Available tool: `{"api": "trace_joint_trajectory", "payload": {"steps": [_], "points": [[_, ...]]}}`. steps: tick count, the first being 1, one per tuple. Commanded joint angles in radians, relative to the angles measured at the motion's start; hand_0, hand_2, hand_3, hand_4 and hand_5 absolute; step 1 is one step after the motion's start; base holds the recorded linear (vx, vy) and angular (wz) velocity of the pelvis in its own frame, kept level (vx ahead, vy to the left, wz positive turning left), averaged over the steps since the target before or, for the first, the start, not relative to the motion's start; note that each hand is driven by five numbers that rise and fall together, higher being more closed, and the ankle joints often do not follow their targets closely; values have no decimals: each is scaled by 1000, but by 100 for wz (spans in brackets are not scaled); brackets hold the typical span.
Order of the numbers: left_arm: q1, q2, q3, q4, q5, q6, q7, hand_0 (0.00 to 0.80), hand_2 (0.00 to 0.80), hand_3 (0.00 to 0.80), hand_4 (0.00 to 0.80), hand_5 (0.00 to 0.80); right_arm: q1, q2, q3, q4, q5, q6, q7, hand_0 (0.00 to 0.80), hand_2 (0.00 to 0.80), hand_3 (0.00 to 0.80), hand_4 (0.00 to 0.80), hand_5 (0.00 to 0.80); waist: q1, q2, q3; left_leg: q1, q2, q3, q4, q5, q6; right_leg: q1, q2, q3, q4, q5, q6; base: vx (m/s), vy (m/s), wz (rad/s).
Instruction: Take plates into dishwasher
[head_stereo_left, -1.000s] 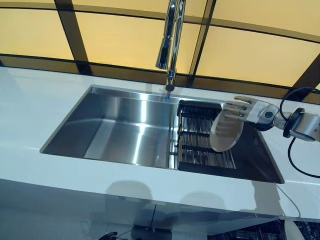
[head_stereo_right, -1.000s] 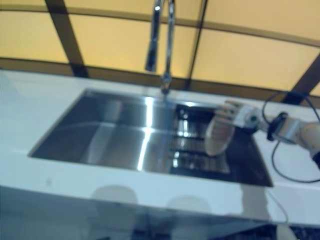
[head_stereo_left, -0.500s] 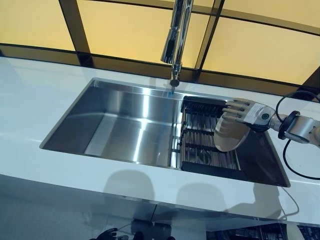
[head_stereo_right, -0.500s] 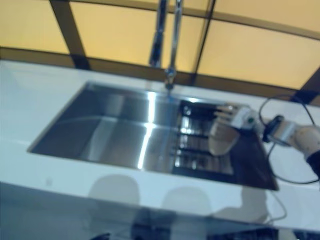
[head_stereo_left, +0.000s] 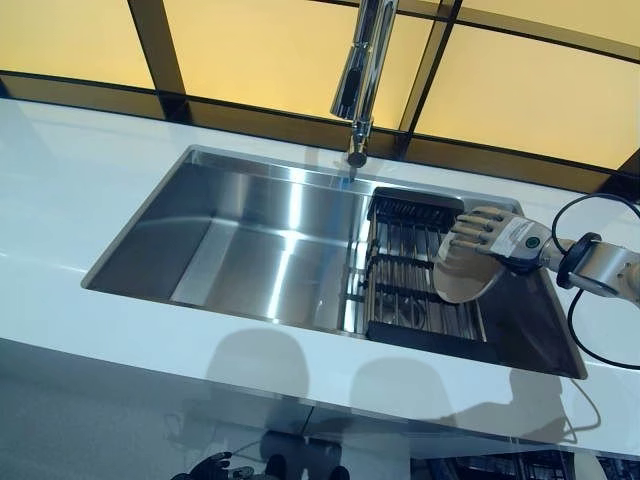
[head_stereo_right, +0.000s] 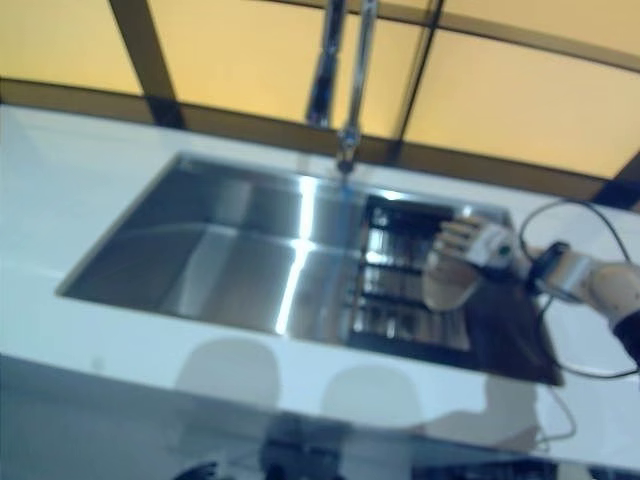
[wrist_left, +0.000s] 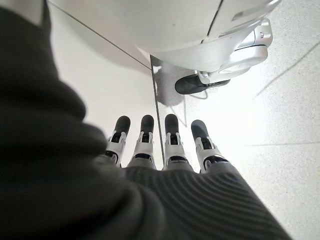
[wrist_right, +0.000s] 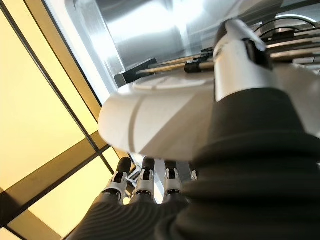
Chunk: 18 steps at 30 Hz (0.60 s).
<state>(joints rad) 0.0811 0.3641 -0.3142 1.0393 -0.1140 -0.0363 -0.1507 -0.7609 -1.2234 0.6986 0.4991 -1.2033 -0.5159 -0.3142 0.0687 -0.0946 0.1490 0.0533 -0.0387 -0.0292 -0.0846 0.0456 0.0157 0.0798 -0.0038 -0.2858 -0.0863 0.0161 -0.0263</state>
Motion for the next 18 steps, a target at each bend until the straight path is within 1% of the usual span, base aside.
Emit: {"api": "trace_joint_trajectory", "payload": {"steps": [1,8,18], "points": [[-30,22,-24,-13,-32,-20,11,0,0,0,0,0,-28,-38,-33,23,57,62,9,0,0,0,0,0,31,-24,-1,18,11,42,-3,-101,22,-1,32,33,71,-115,0,0,0,0],[-32,24,-15,-18,-35,-15,10,0,0,0,0,0,-3,-54,-48,27,60,57,22,0,0,0,0,0,28,-26,1,17,12,44,-3,-99,22,-4,32,35,74,-116,-1,0,0,0],[-34,26,-8,-19,-34,-21,11,0,0,0,0,0,25,-57,-73,21,74,74,28,0,0,0,0,0,25,-29,8,11,12,49,-3,-97,22,-10,32,40,75,-114,0,0,0,0]]}}
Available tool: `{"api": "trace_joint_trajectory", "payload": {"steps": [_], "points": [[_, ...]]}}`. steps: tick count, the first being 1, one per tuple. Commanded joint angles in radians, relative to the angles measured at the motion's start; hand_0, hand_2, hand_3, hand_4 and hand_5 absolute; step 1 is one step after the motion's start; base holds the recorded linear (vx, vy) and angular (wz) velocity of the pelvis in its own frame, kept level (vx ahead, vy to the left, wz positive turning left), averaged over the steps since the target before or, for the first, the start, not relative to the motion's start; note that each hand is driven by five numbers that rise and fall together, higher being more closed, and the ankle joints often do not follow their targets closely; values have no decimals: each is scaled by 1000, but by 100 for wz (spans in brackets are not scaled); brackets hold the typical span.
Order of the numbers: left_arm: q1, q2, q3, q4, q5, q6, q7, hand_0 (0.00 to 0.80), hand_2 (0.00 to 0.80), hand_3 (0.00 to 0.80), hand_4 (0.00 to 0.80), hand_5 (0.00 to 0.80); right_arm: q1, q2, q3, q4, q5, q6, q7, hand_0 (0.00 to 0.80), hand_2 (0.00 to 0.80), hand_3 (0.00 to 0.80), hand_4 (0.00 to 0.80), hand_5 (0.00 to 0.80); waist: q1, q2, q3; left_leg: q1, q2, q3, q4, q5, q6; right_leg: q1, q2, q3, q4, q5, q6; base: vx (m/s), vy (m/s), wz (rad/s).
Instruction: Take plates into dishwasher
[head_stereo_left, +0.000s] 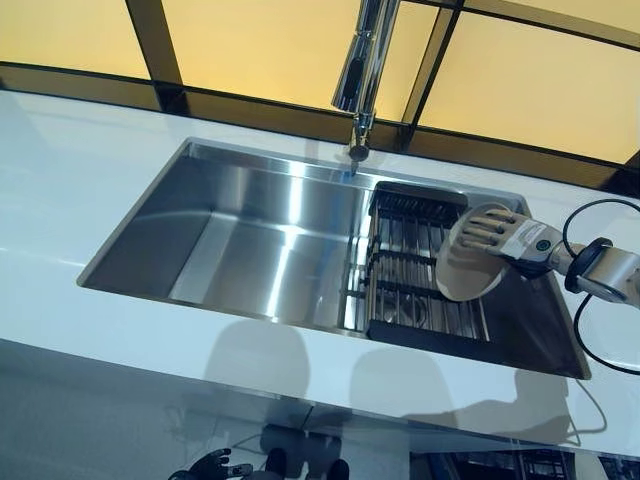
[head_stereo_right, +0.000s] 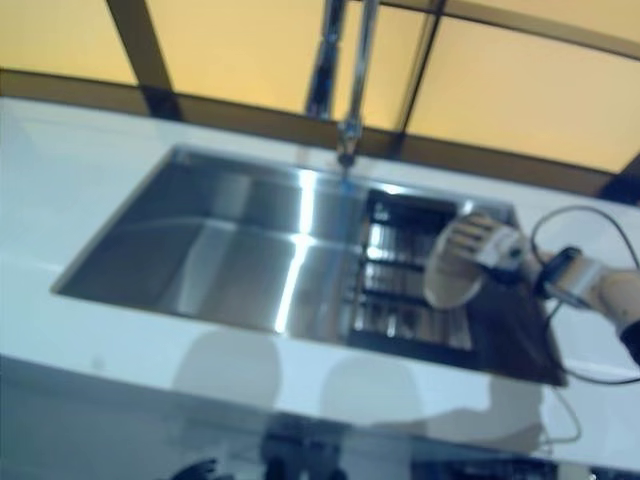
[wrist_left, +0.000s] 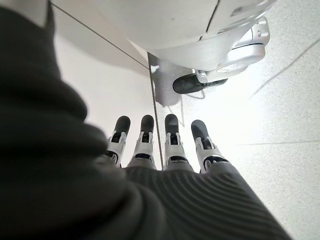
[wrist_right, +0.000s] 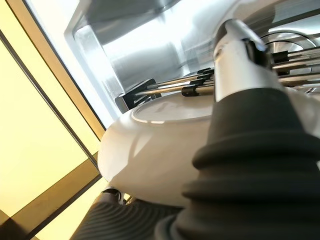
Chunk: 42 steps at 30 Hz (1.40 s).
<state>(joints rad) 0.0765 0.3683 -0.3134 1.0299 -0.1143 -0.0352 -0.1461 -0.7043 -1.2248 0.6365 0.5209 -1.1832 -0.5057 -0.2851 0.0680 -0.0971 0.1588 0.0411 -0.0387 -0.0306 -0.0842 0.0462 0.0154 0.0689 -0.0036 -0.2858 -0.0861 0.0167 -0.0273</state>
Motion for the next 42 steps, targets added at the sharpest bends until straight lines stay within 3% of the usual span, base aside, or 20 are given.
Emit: {"api": "trace_joint_trajectory", "payload": {"steps": [1,14,15,16,17,30,31,32,33,42], "points": [[-32,21,-11,-8,-37,-22,8,0,0,0,0,0,-31,-54,-10,-1,54,67,0,0,0,0,0,0,25,-26,-1,23,13,51,-3,-98,23,0,32,41,76,-114,1,0,0,0],[-39,19,-13,-11,-41,-25,10,0,0,0,0,0,-5,-45,-40,-2,56,88,-7,0,0,0,0,0,21,-22,8,15,13,53,-3,-95,24,-11,30,42,81,-114,1,0,0,0],[-39,19,-14,-11,-41,-25,10,0,0,0,0,0,-5,-44,-40,-1,52,90,-13,41,41,41,41,41,21,-22,8,14,13,53,-3,-95,24,-12,30,42,82,-114,1,0,0,0],[-41,19,-15,-11,-43,-24,10,0,0,0,0,0,-7,-41,-42,3,45,90,-28,627,627,627,627,627,21,-20,8,13,13,53,-3,-94,24,-13,30,41,81,-113,1,0,0,0],[-43,16,-17,-9,-41,-26,13,0,0,0,0,0,-8,-36,-43,6,54,94,-45,800,800,800,800,800,22,-21,10,13,12,52,-3,-95,24,-12,30,42,78,-111,2,0,0,0],[-51,13,-21,-15,-56,-29,16,0,0,0,0,0,-30,-20,-60,-3,85,129,-43,800,800,800,800,800,17,-18,14,-7,8,65,-3,-94,24,-25,35,61,41,-82,13,0,0,0],[-53,13,-20,-11,-57,-32,14,0,0,0,0,0,-25,-20,-65,-6,87,133,-46,480,480,480,480,480,16,-18,13,-8,8,66,-3,-94,24,-26,36,62,39,-82,13,0,0,0],[-54,13,-19,-9,-57,-35,13,0,0,0,0,0,-20,-20,-70,-9,84,136,-50,78,78,78,78,78,14,-18,11,-9,8,67,-3,-94,24,-28,36,63,39,-81,14,0,0,0],[-54,12,-21,-7,-59,-38,15,0,0,0,0,0,-13,-18,-75,-15,85,141,-48,0,0,0,0,0,13,-19,9,-10,8,69,-3,-95,24,-30,35,64,40,-81,14,0,0,0],[-60,6,-26,6,-52,-41,16,0,0,0,0,0,23,2,-116,-40,100,130,-47,0,0,0,0,0,9,-21,9,-5,7,72,-3,-99,26,-30,35,65,45,-83,14,0,0,0]]}}
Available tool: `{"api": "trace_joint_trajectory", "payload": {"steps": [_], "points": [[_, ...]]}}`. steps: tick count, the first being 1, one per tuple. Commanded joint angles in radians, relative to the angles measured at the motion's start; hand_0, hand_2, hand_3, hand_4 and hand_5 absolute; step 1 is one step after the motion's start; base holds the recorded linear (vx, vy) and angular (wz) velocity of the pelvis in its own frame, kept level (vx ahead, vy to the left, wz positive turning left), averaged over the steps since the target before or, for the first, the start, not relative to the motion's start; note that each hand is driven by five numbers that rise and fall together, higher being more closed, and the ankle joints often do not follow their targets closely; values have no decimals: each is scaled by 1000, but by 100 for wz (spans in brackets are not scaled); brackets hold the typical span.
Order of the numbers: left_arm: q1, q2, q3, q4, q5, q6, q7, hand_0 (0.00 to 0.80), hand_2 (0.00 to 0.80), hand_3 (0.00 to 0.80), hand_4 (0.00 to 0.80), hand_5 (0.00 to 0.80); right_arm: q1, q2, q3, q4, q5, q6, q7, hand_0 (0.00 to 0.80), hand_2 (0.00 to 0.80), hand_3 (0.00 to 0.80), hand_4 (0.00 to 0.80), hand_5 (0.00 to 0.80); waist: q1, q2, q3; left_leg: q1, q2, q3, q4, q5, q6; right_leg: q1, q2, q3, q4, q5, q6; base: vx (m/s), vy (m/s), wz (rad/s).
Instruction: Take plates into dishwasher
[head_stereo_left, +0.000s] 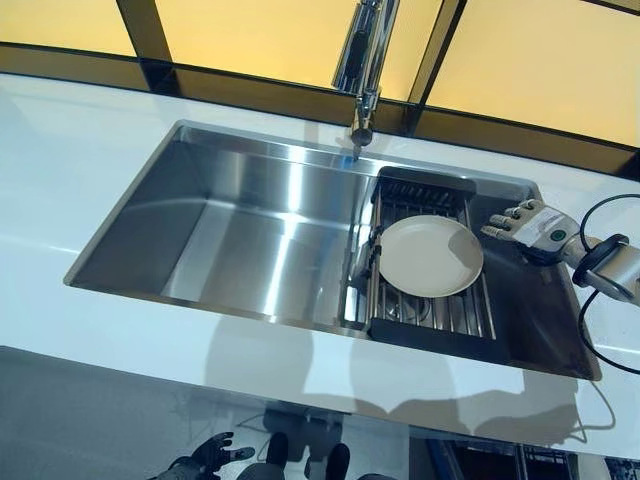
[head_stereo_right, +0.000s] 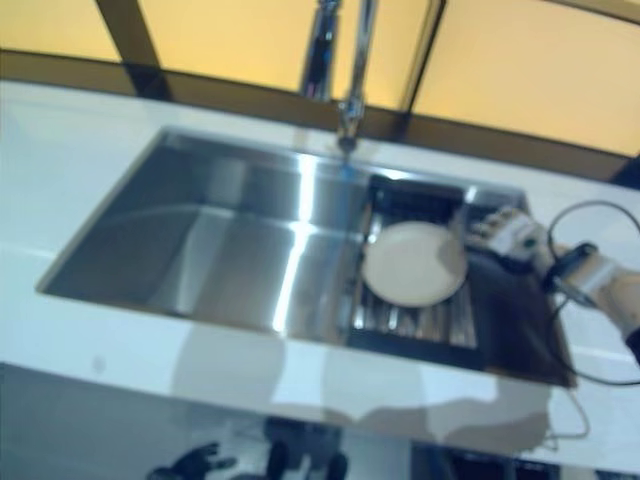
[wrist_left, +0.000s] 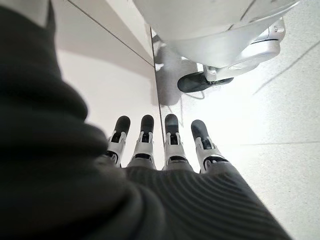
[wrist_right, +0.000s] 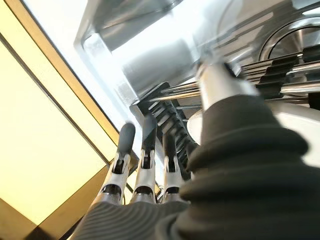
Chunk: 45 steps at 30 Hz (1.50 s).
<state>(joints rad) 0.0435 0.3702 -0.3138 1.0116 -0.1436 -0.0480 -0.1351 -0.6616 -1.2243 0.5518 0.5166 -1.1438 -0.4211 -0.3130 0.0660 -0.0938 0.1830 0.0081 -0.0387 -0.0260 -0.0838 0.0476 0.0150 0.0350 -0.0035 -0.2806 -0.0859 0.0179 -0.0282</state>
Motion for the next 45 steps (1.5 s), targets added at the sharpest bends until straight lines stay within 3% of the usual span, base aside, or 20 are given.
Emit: {"api": "trace_joint_trajectory", "payload": {"steps": [1,18,24,27,45], "points": [[-26,3,-26,25,-22,-29,4,0,0,0,0,0,-16,3,-34,-41,62,44,-12,0,0,0,0,0,10,-24,-16,29,7,68,-3,-101,27,4,35,61,44,-83,15,0,0,0],[-34,-12,-34,47,-15,-36,6,0,0,0,0,0,30,71,-31,-85,145,15,74,0,0,0,0,0,9,-8,-15,45,3,62,-2,-106,34,12,25,48,72,-101,12,0,0,0],[-28,-31,-28,53,-23,-43,10,0,0,0,0,0,98,135,-106,-130,290,50,175,0,0,0,0,0,-1,9,-15,55,2,62,-3,-107,36,21,22,46,75,-103,12,5,17,0],[-25,-36,-19,62,-23,-47,9,0,0,0,0,0,133,160,-151,-164,330,35,224,0,0,0,0,0,-8,13,-13,59,2,62,-3,-107,37,25,22,49,76,-103,11,2,11,0],[-18,-41,2,78,-13,-43,7,0,0,0,0,0,176,153,-219,-238,434,38,342,0,0,0,0,0,-20,10,-21,72,3,68,-3,-111,37,36,21,52,77,-106,11,0,0,0]]}}
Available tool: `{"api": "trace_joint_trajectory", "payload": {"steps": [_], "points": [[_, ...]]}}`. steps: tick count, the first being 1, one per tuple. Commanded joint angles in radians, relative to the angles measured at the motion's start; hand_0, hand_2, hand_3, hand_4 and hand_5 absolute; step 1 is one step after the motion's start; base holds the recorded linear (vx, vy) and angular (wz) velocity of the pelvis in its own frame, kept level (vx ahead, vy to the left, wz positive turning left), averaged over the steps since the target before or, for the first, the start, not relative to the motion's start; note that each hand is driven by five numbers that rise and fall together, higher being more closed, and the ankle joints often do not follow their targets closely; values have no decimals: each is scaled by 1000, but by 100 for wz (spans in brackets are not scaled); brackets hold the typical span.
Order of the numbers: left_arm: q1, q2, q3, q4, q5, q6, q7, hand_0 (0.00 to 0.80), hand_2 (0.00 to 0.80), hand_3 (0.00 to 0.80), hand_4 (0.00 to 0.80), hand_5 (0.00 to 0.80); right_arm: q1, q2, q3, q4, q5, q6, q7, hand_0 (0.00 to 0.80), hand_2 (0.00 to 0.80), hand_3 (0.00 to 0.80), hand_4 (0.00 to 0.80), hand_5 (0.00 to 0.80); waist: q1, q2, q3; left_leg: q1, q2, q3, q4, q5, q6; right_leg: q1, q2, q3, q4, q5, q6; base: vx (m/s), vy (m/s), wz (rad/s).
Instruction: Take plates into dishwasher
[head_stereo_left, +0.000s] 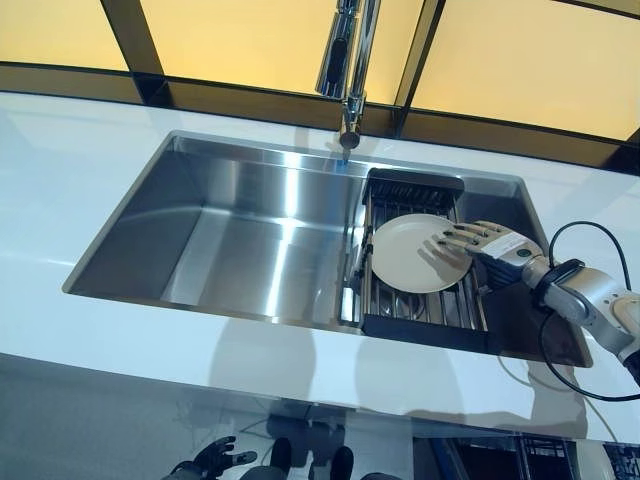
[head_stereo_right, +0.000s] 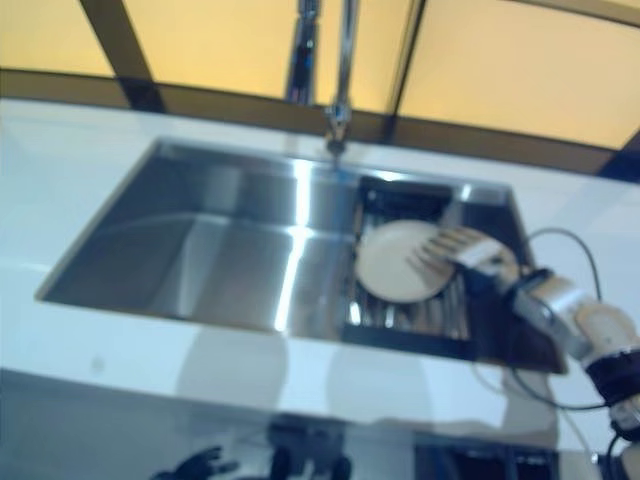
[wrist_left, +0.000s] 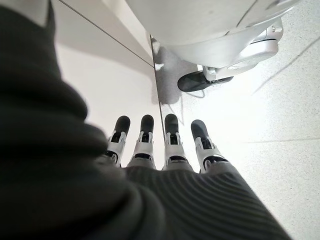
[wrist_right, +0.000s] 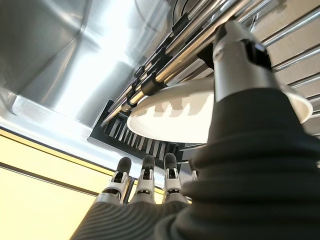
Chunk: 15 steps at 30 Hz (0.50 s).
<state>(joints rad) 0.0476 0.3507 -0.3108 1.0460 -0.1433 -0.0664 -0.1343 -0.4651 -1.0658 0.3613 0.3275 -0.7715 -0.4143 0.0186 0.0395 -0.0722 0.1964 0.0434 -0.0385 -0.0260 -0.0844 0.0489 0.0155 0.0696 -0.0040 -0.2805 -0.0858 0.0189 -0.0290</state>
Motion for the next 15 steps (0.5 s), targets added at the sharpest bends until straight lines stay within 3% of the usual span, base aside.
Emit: {"api": "trace_joint_trajectory", "payload": {"steps": [1,15], "points": [[-23,-22,-4,40,-16,-19,8,0,0,0,0,0,-17,-2,-30,-56,61,36,19,0,0,0,0,0,6,-11,-35,38,2,68,-3,-112,37,2,21,53,78,-107,12,0,0,0],[-33,-32,-2,58,-14,-20,9,0,0,0,0,0,-30,50,-11,-77,17,82,45,0,0,0,0,0,6,-8,-33,40,1,67,-3,-112,38,9,21,56,69,-102,13,0,0,0]]}}
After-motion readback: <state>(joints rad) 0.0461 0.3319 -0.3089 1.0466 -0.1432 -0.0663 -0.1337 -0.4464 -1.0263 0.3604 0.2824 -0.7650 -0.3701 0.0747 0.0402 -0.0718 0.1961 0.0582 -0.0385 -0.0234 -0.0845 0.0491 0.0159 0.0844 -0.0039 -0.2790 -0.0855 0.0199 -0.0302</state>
